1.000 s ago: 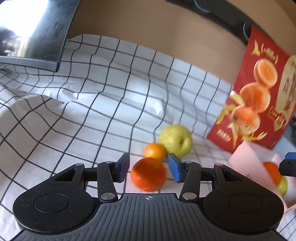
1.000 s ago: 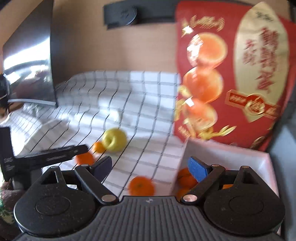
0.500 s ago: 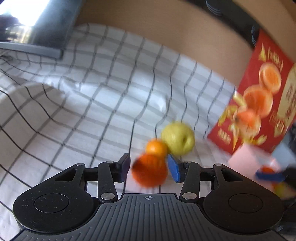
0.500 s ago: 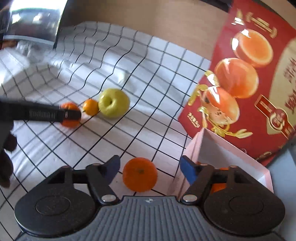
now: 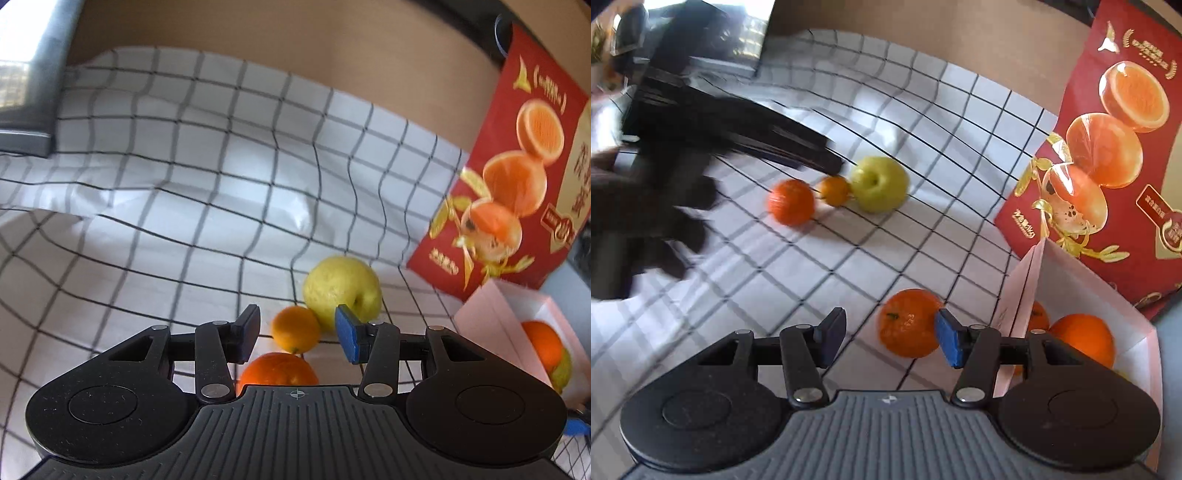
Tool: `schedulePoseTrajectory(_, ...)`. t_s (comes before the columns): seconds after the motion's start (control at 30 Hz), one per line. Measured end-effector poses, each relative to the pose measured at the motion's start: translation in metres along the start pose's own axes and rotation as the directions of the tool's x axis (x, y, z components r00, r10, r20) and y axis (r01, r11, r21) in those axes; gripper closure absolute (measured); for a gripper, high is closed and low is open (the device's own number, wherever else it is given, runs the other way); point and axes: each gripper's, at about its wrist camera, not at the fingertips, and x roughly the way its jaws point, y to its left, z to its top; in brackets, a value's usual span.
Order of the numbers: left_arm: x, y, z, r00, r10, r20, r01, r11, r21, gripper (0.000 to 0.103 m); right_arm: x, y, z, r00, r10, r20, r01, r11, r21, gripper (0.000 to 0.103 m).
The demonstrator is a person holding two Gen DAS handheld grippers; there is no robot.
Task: Organize fruits
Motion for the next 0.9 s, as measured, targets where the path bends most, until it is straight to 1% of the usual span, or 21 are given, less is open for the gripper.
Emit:
schedulePoseTrajectory(0.07,0.008,-0.001,0.0,1.0,-0.007,-0.03,0.008,1.0,0.005,0.053,-0.012,0.001,-0.006,1.0,0.019,0.008,-0.019,1.0,0.003,0.05)
schedulePoseTrajectory(0.1,0.01,-0.001,0.0,1.0,-0.01,-0.029,0.01,1.0,-0.001,0.048,-0.018,0.002,-0.011,0.999,0.032,0.012,-0.032,0.999,0.006,0.049)
schedulePoseTrajectory(0.2,0.012,-0.002,0.002,0.999,-0.027,-0.019,0.027,0.999,-0.024,0.047,-0.035,0.003,-0.029,0.997,0.076,0.016,-0.076,0.997,0.006,0.047)
schedulePoseTrajectory(0.3,0.014,-0.005,0.003,0.999,-0.035,-0.011,0.035,0.999,-0.026,0.046,-0.044,0.005,-0.044,0.998,0.06,0.03,-0.06,0.998,-0.019,0.038)
schedulePoseTrajectory(0.37,0.014,-0.007,0.003,0.999,-0.032,-0.014,0.031,0.999,-0.026,0.046,-0.047,0.004,-0.051,0.998,0.054,0.029,-0.053,0.998,-0.022,0.037)
schedulePoseTrajectory(0.43,0.012,-0.007,0.002,0.999,-0.026,-0.021,0.026,1.0,-0.014,0.05,-0.05,0.0,-0.055,0.998,0.061,0.026,-0.061,0.998,-0.01,0.037)
schedulePoseTrajectory(0.53,0.007,-0.006,-0.002,0.999,-0.031,-0.034,0.033,0.999,0.038,0.05,-0.057,-0.007,-0.053,0.998,0.046,0.049,-0.046,0.999,0.002,0.037)
schedulePoseTrajectory(0.63,0.005,-0.003,-0.005,0.999,-0.011,-0.04,0.014,0.997,0.073,0.05,-0.06,-0.018,-0.042,0.997,0.027,0.07,-0.029,0.999,0.034,0.035)
schedulePoseTrajectory(0.73,0.003,-0.002,-0.005,0.999,-0.013,-0.046,0.017,0.996,0.084,0.05,-0.054,-0.027,-0.032,0.998,0.01,0.066,-0.015,0.997,0.079,0.035)
schedulePoseTrajectory(0.8,0.002,-0.003,-0.006,0.999,-0.017,-0.05,0.022,0.995,0.101,0.05,-0.05,-0.028,-0.032,0.998,0.003,0.059,-0.008,0.996,0.091,0.035)
schedulePoseTrajectory(0.83,0.0,-0.004,-0.007,0.999,-0.018,-0.051,0.024,0.993,0.115,0.05,-0.049,-0.027,-0.033,0.998,0.003,0.056,-0.008,0.996,0.094,0.033)
schedulePoseTrajectory(0.9,-0.003,-0.006,-0.008,0.998,-0.024,-0.052,0.031,0.989,0.142,0.05,-0.048,-0.026,-0.036,0.998,-0.003,0.06,-0.002,0.996,0.087,0.031)
